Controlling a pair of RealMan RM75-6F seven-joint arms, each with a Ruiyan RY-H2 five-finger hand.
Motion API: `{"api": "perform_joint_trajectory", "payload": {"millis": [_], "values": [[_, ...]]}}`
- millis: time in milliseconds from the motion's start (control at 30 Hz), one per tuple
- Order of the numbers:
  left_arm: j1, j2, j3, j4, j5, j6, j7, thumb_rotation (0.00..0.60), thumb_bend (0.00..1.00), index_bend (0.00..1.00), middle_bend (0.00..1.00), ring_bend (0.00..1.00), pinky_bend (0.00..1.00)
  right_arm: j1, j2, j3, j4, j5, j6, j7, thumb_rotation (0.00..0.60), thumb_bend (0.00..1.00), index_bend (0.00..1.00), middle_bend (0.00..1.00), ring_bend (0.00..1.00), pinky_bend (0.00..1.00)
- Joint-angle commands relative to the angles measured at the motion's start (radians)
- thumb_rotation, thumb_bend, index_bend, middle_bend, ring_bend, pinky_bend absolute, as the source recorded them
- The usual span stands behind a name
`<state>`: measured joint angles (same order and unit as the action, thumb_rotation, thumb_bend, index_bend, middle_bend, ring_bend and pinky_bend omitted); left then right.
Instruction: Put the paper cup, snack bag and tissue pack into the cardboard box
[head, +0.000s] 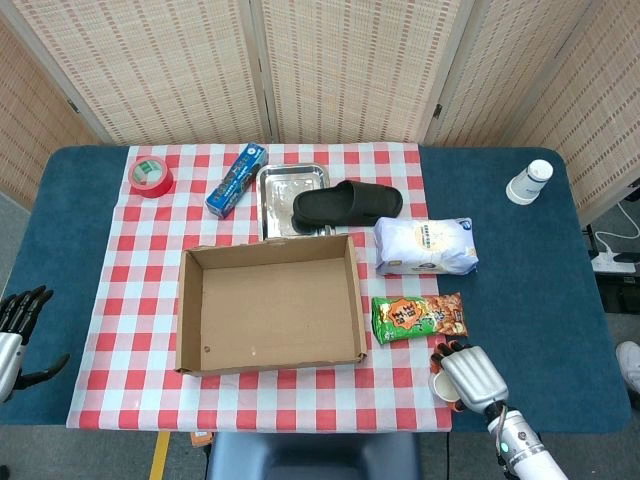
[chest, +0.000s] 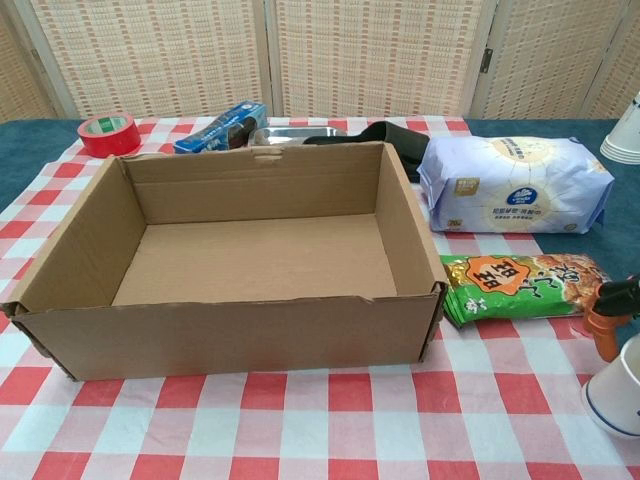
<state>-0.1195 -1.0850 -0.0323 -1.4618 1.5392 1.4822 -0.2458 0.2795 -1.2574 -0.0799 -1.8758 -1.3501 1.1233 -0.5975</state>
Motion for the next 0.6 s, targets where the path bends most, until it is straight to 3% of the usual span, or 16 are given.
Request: {"api": "perform_joint_trajectory", "payload": {"millis": [33,333,600], "values": [[0.000,0.000,0.000,0.001,-0.001,-0.001,-0.002,0.600,0.22,0.00,0.00,0.00,0.00,-0.003,-0.011,0.003,0.010,-0.004,0.011,0.001,0.600,0.00,0.61,0.34,0.34,0.52],[0.001,0.001,0.000,0.003,0.001,0.002,-0.006,0.600,0.22,0.00,0.00,0.00,0.00,-0.008,-0.005,0.007,0.009,-0.022,0.038,0.021,0.600,0.00,0.69,0.42,0.41,0.58],[-0.003,-0.003,0.001,0.003,0.001,-0.006,0.004,0.600,0.22,0.00,0.00,0.00,0.00,-0.006,0.114,0.045,-0.123,-0.055,0.108,0.009,0.600,0.00,0.70,0.44,0.43,0.59]]}}
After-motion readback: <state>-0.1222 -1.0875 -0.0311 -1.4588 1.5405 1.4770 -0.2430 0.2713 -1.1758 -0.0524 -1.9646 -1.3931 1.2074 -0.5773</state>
